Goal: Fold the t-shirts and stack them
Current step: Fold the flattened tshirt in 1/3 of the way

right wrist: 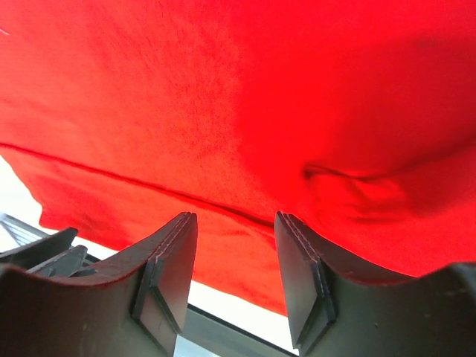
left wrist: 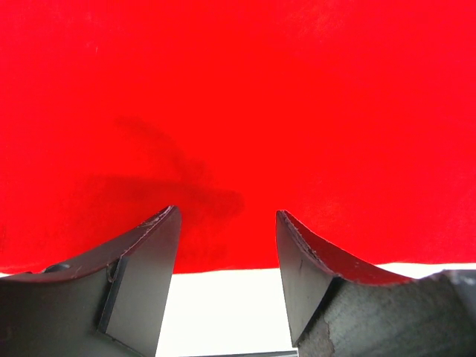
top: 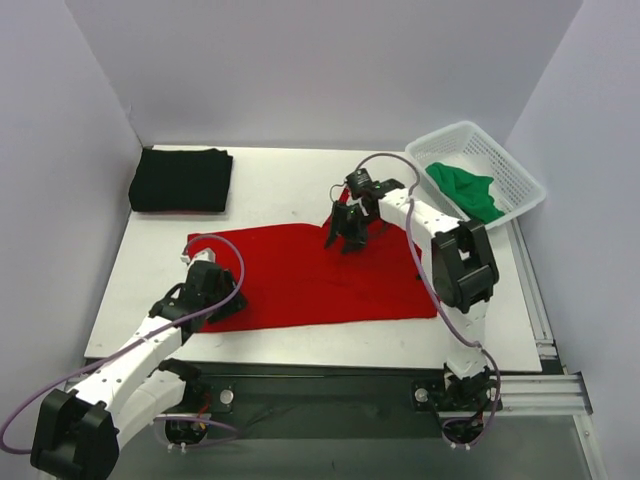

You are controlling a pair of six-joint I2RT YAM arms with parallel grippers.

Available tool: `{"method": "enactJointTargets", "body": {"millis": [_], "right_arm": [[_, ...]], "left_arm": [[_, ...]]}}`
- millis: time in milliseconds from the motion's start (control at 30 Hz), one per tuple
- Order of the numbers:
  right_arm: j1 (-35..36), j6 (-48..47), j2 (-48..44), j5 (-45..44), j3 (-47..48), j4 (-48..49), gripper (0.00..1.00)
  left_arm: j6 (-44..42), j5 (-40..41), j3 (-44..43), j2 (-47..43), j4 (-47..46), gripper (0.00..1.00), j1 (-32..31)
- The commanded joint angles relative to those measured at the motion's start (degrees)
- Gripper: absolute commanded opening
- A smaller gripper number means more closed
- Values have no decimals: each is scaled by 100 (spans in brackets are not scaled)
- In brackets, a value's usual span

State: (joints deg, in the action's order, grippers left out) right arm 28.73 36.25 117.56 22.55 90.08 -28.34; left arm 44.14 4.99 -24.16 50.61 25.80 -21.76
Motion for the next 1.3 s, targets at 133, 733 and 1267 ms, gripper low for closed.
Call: {"method": "enactJointTargets", "body": {"millis": [133,733,1267], "right_arm": [[-816,-109,-1507,-110,-990,-155,49],[-1546,-470,-1217,-241,-2961,30,49],[-1775,-206,-2325,-637,-4596,-603,49]], "left_arm": [[-20,151,-616,379,-417,65,5],[-81,-236,-203,1382,-1122,65,339],[446,-490,298,468,-278,65,330]]}}
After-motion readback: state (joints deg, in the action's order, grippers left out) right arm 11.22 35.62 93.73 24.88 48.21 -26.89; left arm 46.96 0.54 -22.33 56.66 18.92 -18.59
